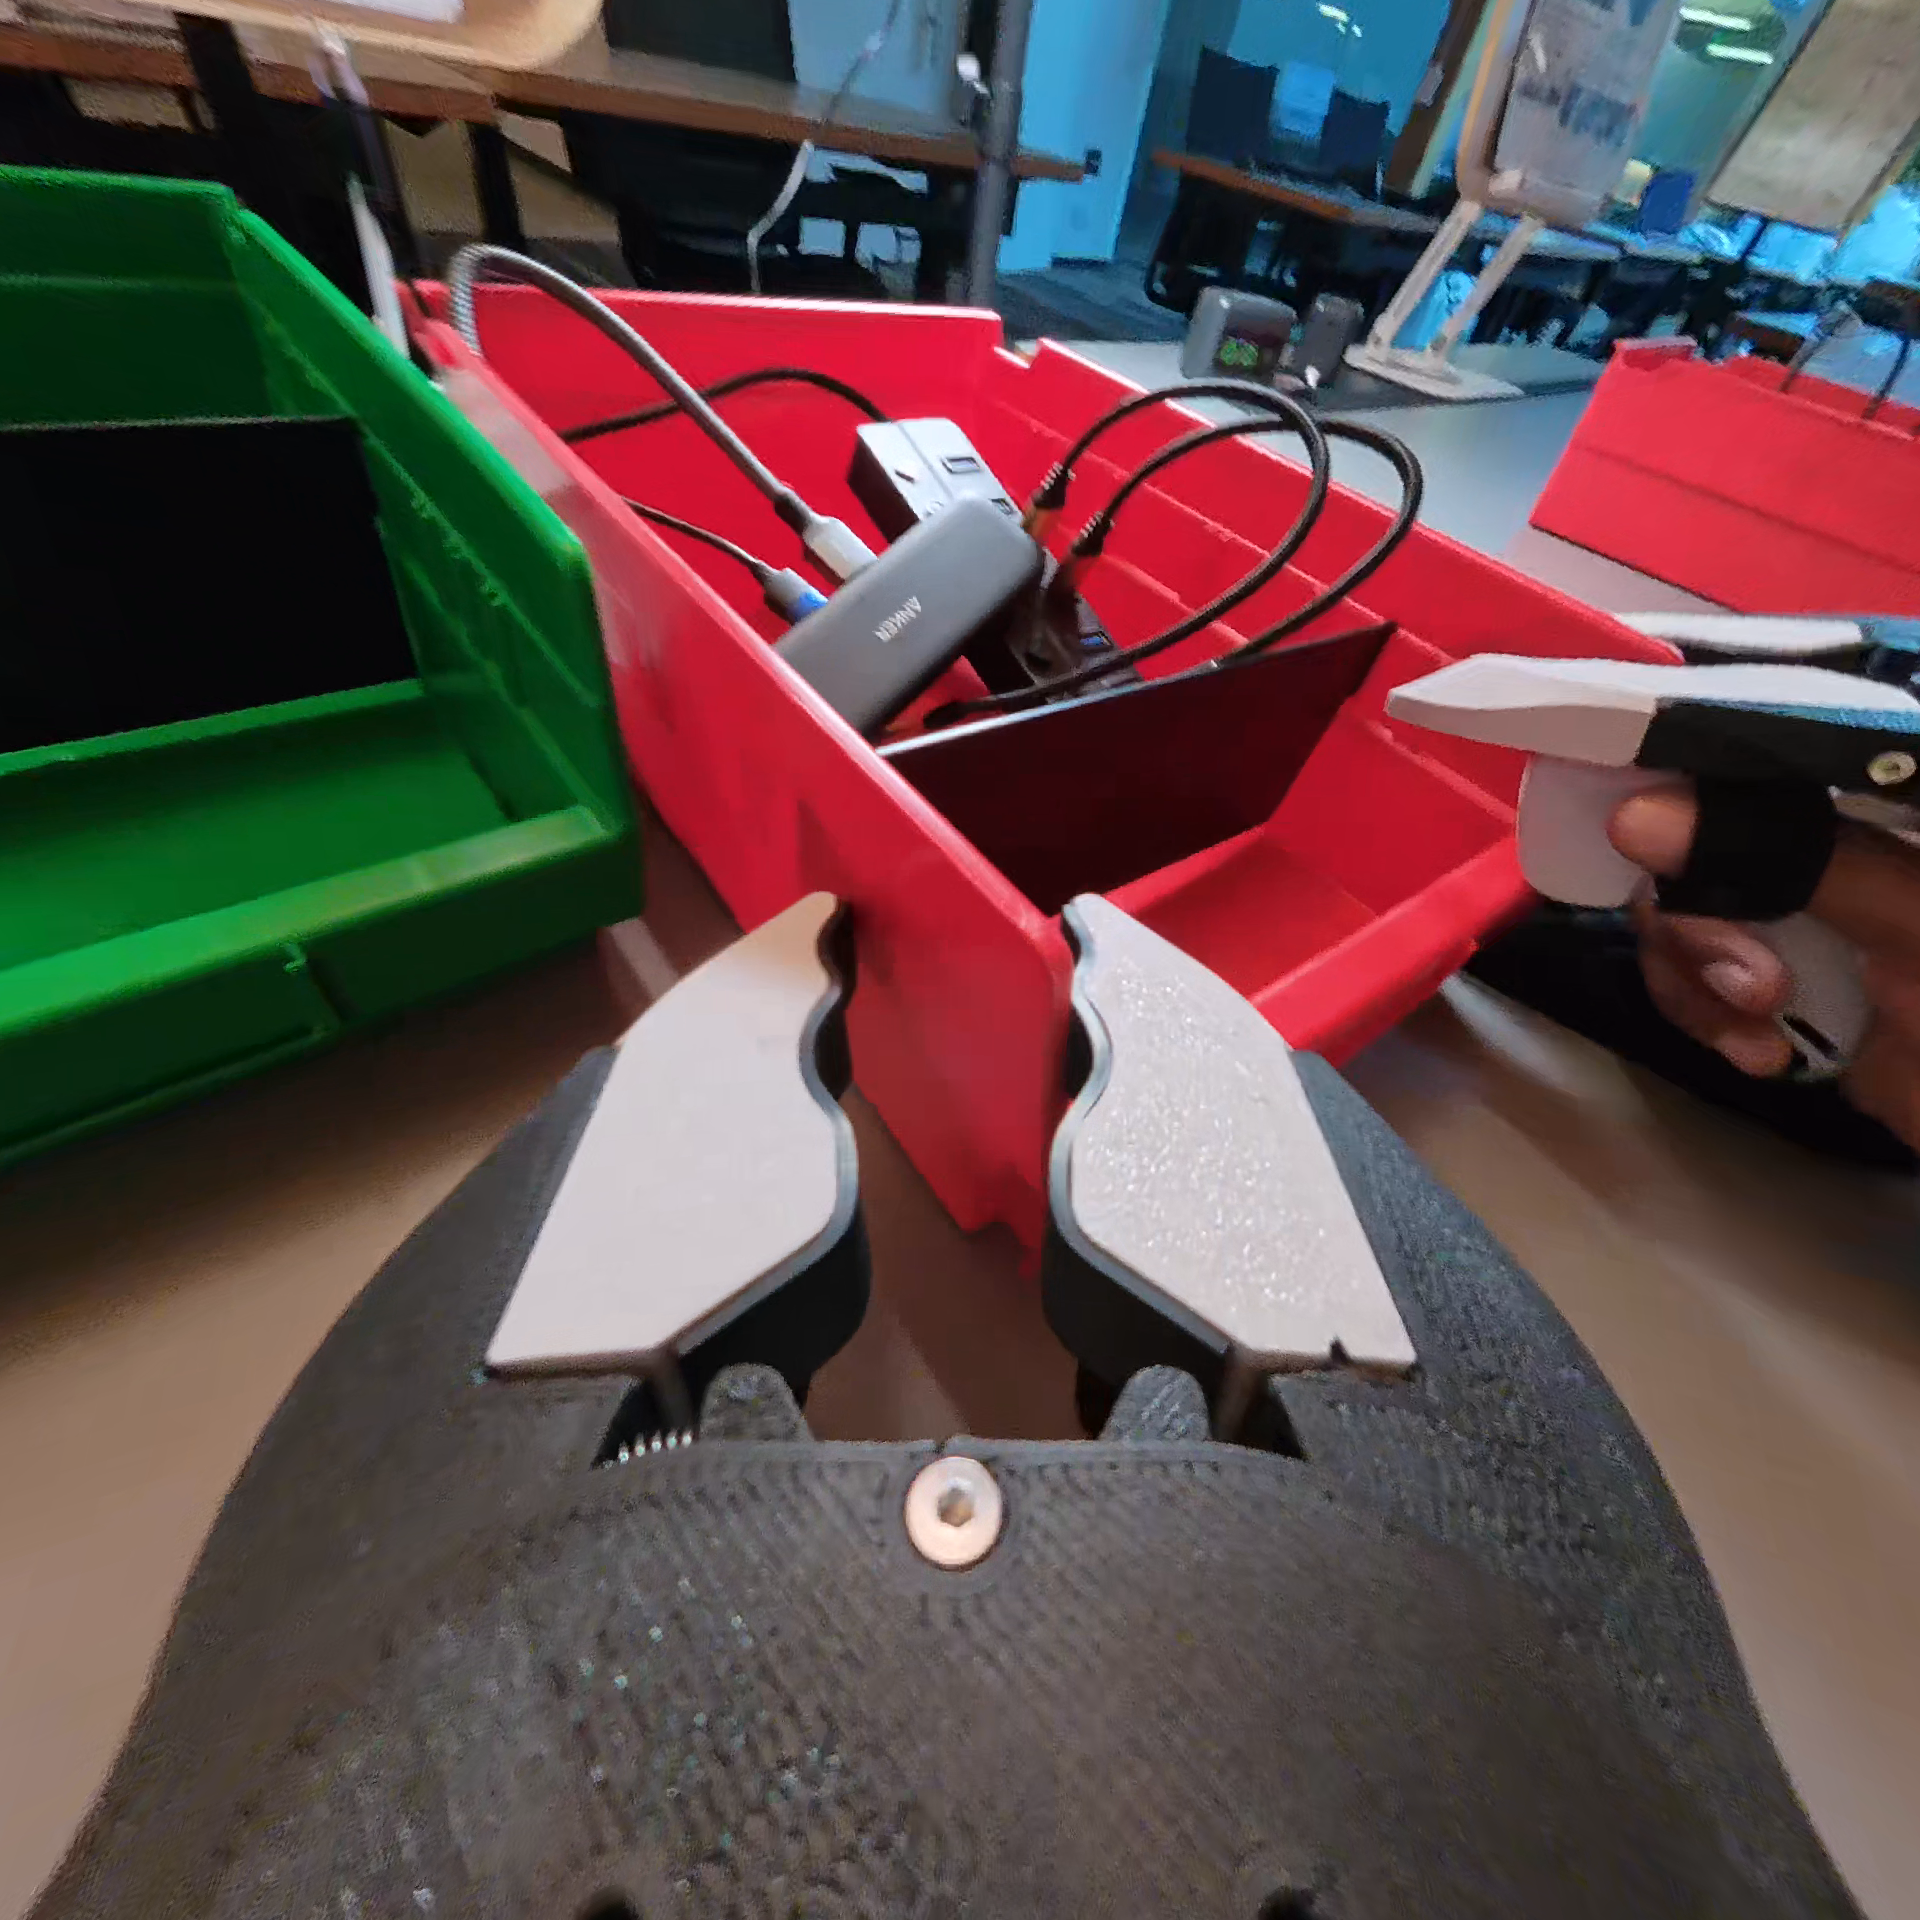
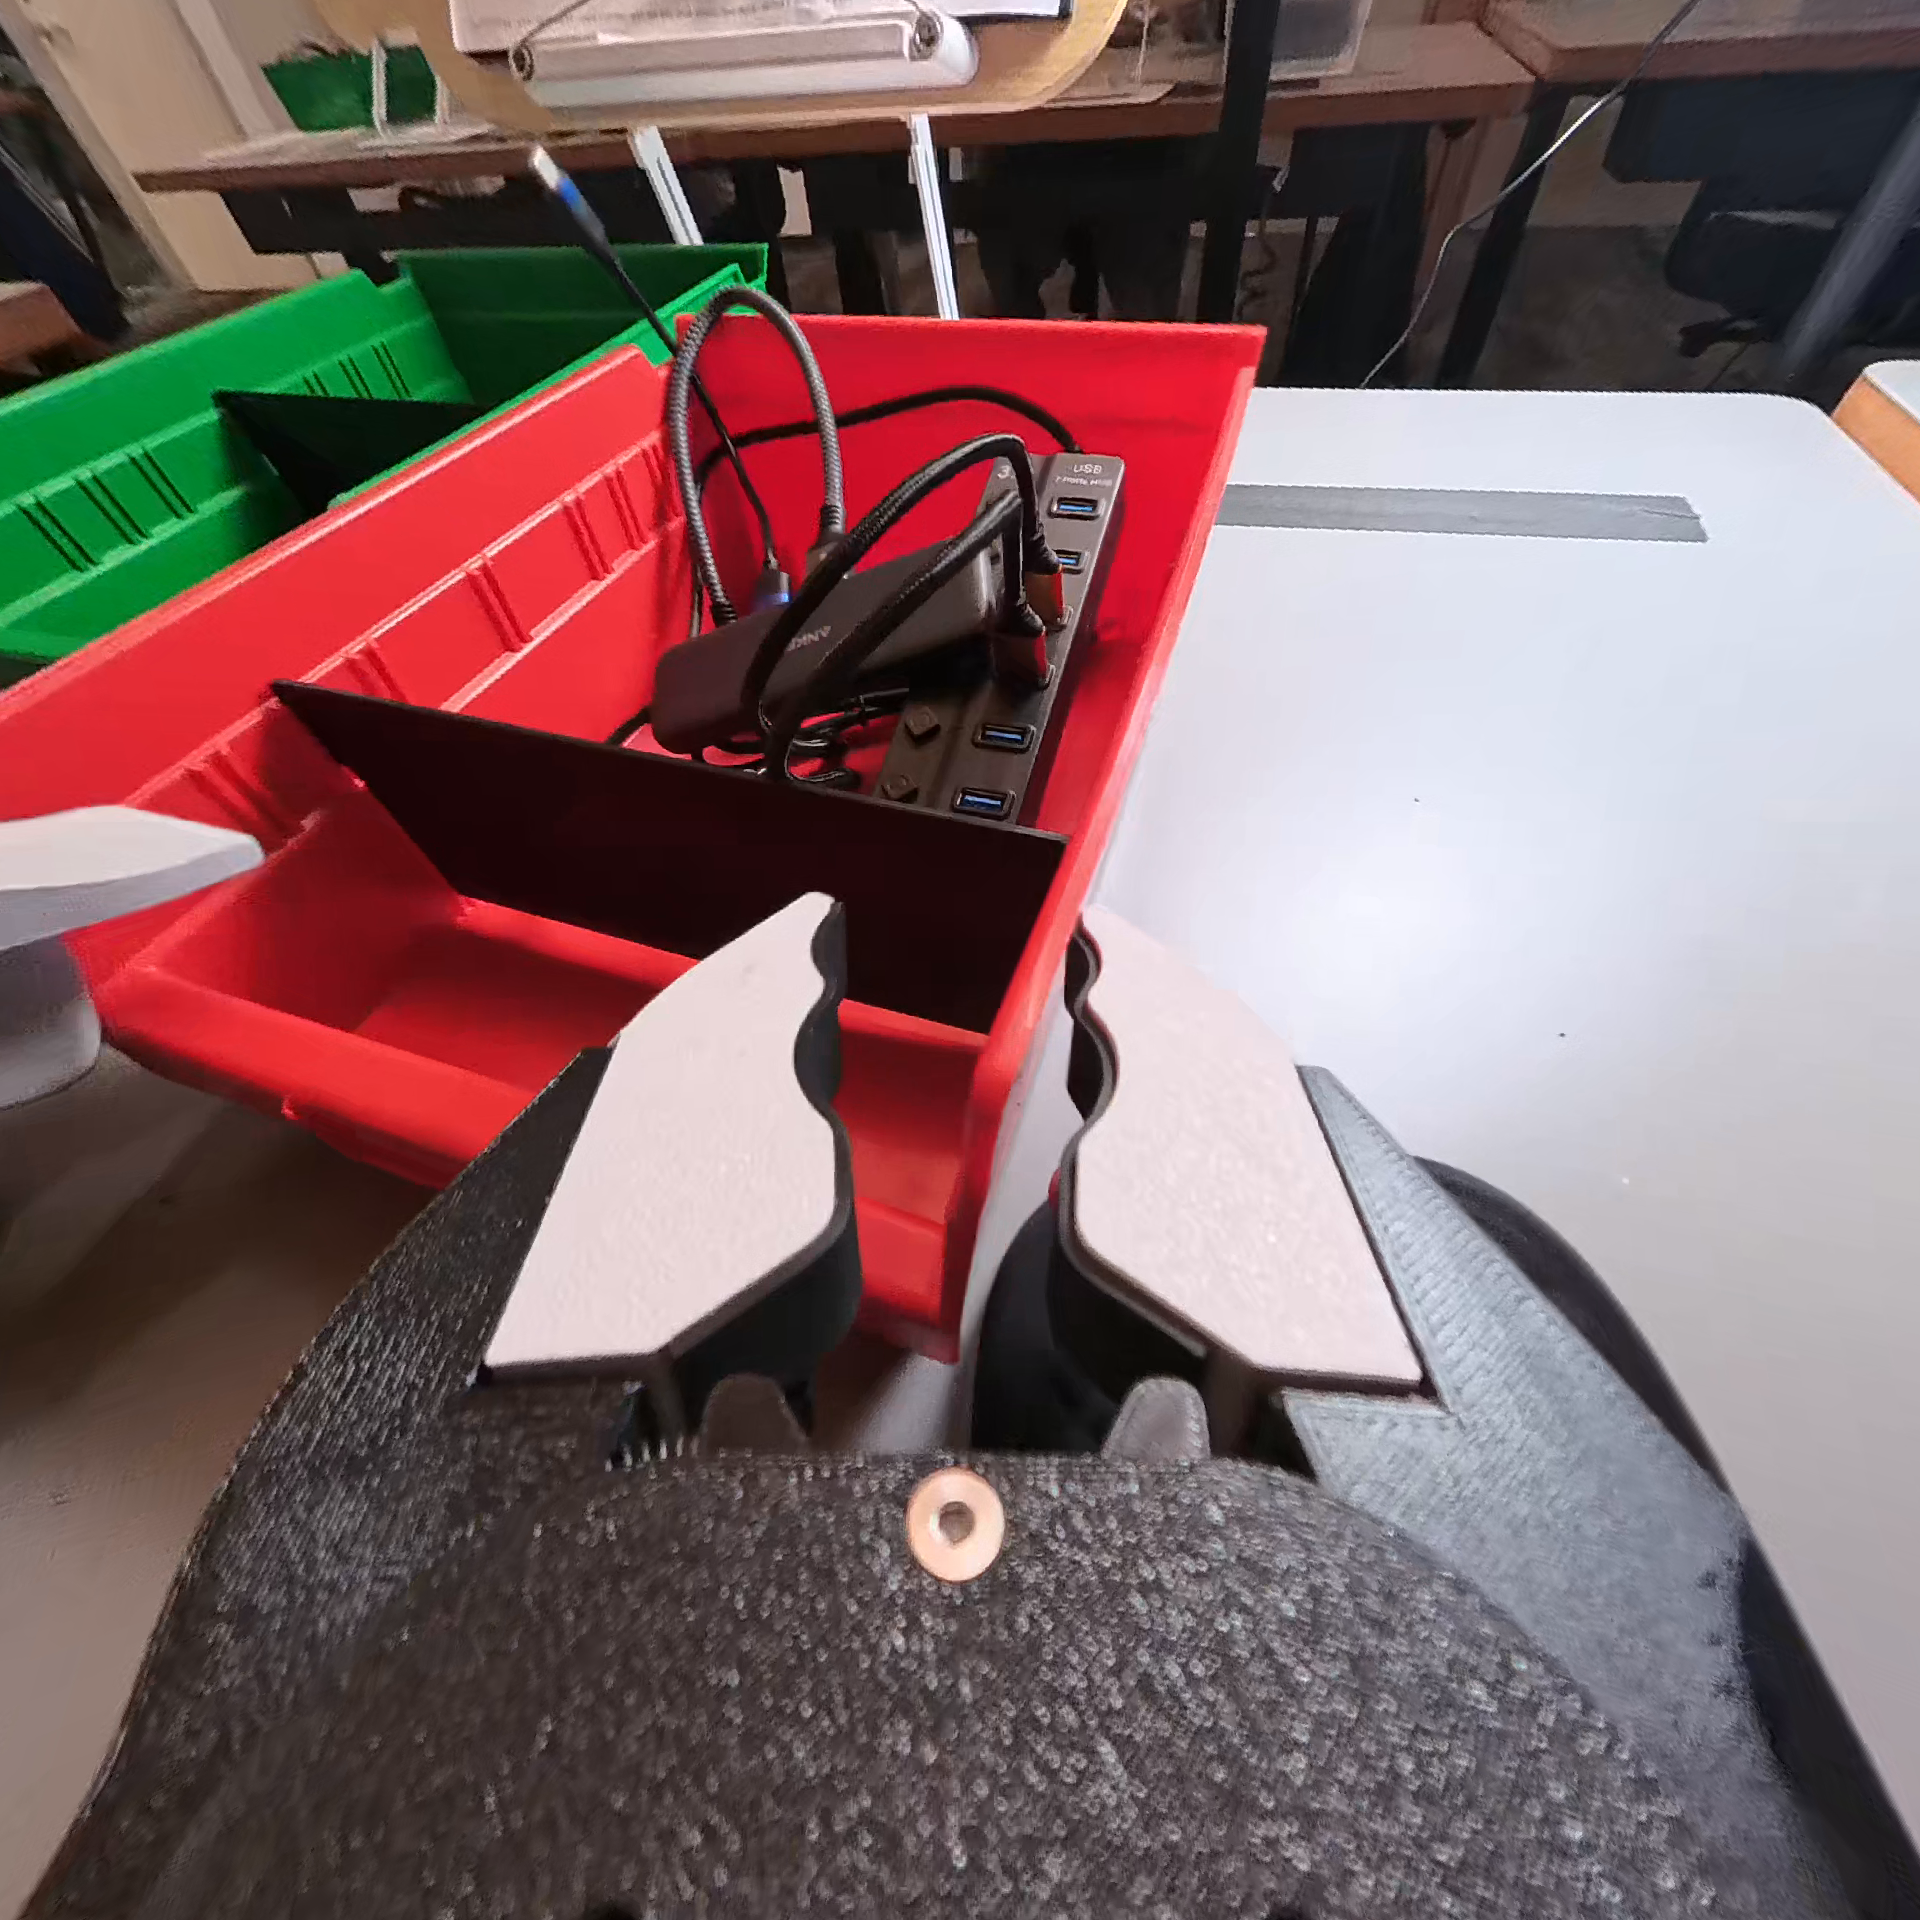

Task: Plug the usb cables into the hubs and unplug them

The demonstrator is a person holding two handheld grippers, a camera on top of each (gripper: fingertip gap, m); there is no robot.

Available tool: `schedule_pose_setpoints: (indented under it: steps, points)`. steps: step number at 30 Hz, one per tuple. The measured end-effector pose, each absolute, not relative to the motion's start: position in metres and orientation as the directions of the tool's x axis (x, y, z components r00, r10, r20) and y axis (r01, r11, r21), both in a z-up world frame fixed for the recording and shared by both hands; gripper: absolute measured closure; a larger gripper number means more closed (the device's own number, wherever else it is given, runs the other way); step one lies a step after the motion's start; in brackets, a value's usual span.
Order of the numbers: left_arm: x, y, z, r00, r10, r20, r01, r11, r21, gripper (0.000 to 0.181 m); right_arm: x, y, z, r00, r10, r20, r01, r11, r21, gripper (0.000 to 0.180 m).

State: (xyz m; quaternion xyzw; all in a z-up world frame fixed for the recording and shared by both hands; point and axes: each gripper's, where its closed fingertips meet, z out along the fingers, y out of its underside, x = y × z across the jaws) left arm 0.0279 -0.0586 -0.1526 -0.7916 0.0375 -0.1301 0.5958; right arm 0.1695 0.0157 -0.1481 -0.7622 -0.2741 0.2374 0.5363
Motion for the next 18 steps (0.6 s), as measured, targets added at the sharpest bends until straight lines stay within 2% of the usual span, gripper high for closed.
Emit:
schedule_pose_setpoints:
  steps: [2, 5, 13, 18]
  points:
    - [0.024, -0.056, -0.151, 0.968, -0.196, 0.159, 0.1, -0.277, -0.956, 0.149, 0.171, 0.014, -0.148, 0.741, 0.667, -0.076, 0.153, -0.278, -0.948, 0.144]
    - [0.018, -0.052, -0.152, 0.968, -0.184, 0.173, 0.116, -0.283, -0.952, 0.153, 0.177, 0.015, -0.147, 0.752, 0.652, -0.094, 0.127, -0.284, -0.951, 0.161]
    - [0.022, -0.058, -0.144, 0.973, -0.195, 0.122, 0.062, -0.287, -0.956, 0.157, 0.186, 0.003, -0.135, 0.77, 0.637, -0.033, 0.145, -0.225, -0.963, 0.164]
    - [0.033, -0.073, -0.1, 0.97, -0.232, 0.068, 0.027, -0.176, -0.984, 0.156, 0.196, -0.015, -0.084, 0.771, 0.635, 0.033, 0.143, -0.122, -0.982, 0.164]
